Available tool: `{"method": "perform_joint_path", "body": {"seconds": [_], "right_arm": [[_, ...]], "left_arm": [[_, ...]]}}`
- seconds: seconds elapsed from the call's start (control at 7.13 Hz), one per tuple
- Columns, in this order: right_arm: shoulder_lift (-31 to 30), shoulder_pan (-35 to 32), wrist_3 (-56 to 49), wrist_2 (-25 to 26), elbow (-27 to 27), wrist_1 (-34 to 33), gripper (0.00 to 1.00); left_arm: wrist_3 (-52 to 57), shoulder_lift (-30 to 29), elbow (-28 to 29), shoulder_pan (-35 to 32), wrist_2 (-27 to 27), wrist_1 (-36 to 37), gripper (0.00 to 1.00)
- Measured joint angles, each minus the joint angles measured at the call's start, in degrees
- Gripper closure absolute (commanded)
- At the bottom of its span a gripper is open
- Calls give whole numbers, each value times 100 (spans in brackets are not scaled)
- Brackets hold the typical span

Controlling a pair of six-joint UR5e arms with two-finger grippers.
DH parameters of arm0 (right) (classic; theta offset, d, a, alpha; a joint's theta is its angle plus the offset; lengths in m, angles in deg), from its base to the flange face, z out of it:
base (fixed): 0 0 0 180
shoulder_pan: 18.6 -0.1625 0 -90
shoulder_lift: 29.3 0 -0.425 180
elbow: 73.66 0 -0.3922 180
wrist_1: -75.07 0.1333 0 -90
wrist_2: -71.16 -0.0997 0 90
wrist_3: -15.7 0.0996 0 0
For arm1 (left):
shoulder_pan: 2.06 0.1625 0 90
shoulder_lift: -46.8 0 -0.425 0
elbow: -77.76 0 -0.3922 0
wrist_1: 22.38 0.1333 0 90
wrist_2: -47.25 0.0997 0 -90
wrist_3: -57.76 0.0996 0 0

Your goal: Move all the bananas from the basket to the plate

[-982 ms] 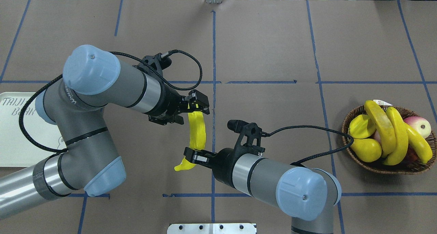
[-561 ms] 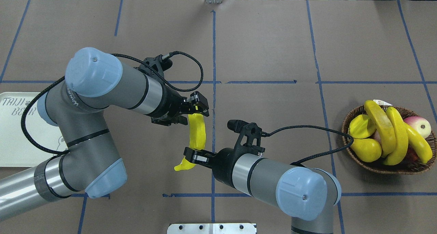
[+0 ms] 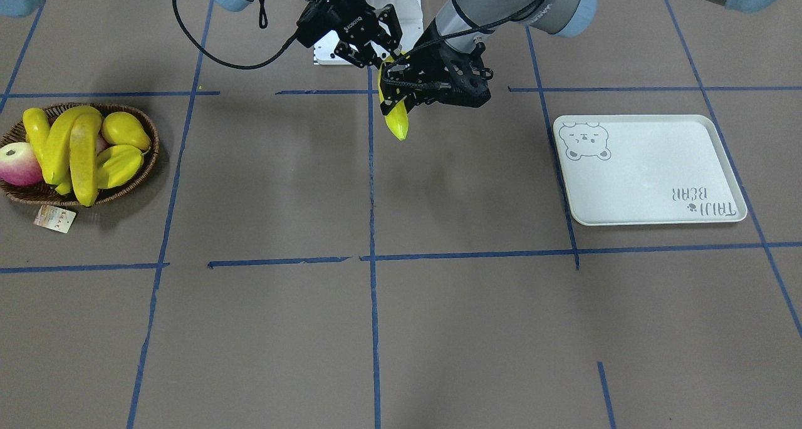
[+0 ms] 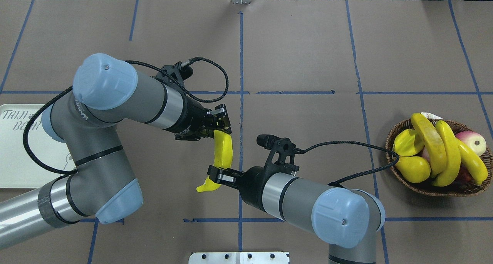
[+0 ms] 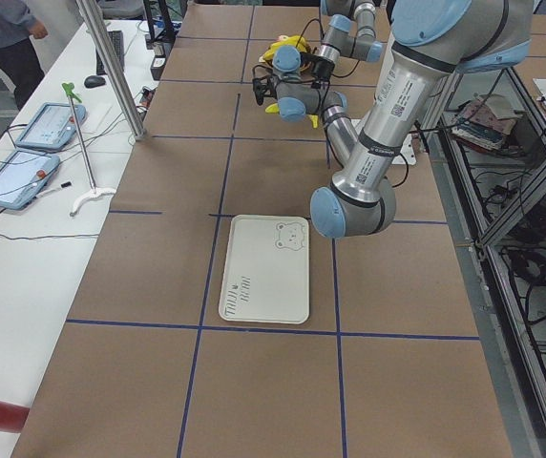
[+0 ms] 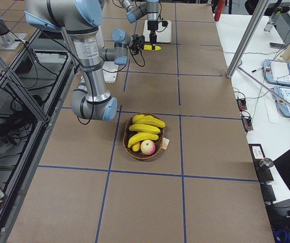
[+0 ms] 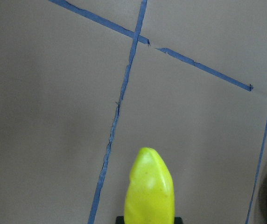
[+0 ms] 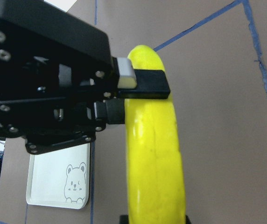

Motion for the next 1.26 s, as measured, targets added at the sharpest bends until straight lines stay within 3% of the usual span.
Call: {"method": "perform_joint_path", "body": {"seconds": [0.7, 1.26], "right_arm": [[17, -192, 4, -151, -99, -200, 0], [-510, -844, -24, -1438, -1051, -1484, 0]], "left_arm": [[18, 116, -106, -89, 27, 54, 100], [241, 879, -106, -856, 95, 237, 100]]}}
